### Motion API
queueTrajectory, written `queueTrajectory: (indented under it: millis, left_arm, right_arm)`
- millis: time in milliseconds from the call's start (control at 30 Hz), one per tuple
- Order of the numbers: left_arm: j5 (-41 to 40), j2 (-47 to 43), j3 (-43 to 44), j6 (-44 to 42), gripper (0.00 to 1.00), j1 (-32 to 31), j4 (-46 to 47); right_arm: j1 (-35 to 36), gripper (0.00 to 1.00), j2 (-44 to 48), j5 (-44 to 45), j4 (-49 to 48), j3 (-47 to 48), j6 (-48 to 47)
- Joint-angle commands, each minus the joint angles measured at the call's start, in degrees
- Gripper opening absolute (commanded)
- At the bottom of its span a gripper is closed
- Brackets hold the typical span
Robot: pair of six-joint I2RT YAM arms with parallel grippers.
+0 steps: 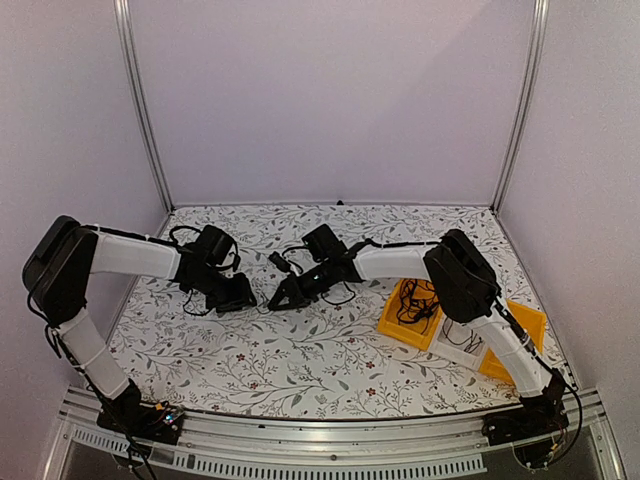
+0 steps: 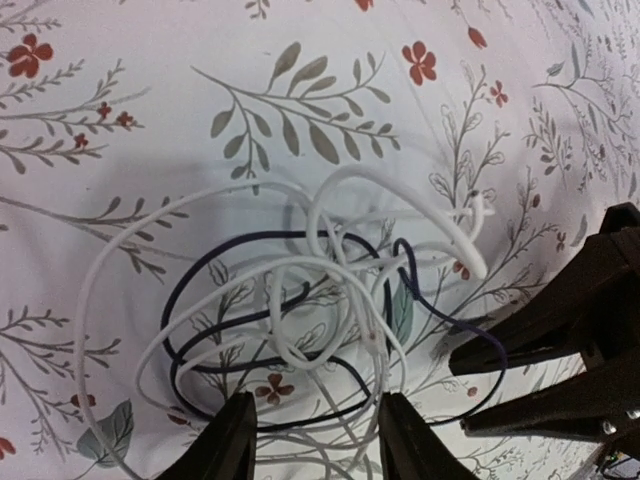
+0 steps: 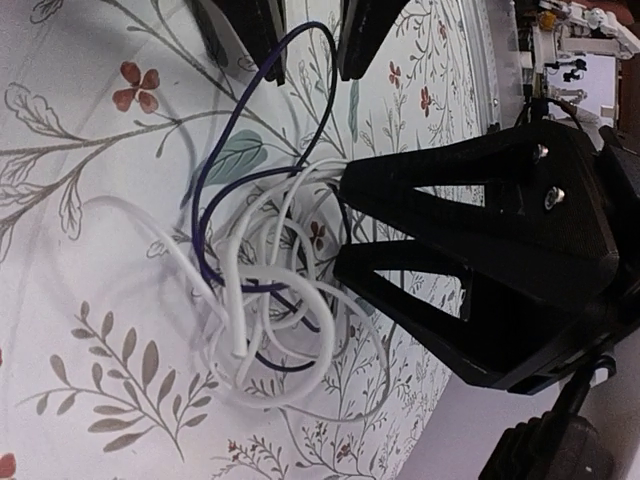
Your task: Untangle the cables
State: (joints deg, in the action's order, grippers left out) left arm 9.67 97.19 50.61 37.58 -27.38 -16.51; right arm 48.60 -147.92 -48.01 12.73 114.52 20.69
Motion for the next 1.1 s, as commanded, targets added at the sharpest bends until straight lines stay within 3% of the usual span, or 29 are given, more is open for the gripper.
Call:
queueTrajectory:
  millis: [0, 67, 233, 467, 733, 1067]
  left_arm:
    - [0.1, -1.3, -0.6, -0.6, 0.45, -0.8, -0.2]
    - [0.0, -2.0, -0.7, -0.7, 0.45, -0.9, -0.4]
    - [-0.5, -2.6, -0.7, -2.0, 0.46, -0.8, -0.9]
    - [-1.1, 1.3, -1.5, -2.8, 0.42, -0.8, 0.8]
    - [-0.3, 5.4, -2.9, -1.4, 0.33, -0.8, 7.0]
    - [-1.6, 7.1, -5.4, -2.3, 0.31, -0.8, 9.2]
  right_arm:
    - [-0.6, 0.11, -2.1, 2.2, -3.1, 2.2, 3.1]
    - [-0.9, 0.00, -2.0, 2.7, -3.1, 2.3, 2.3]
    - [-2.1, 0.00, 1.4, 1.2, -0.9, 1.4, -2.7]
    - [-4.4, 0.00, 14.2, -3.5, 6.6, -0.1, -13.1]
    - [-4.4, 0.00, 26.0, -5.9, 23.5, 7.1, -28.7]
    - [-4.4, 0.00, 40.1, -1.7, 27.4, 13.5, -40.3]
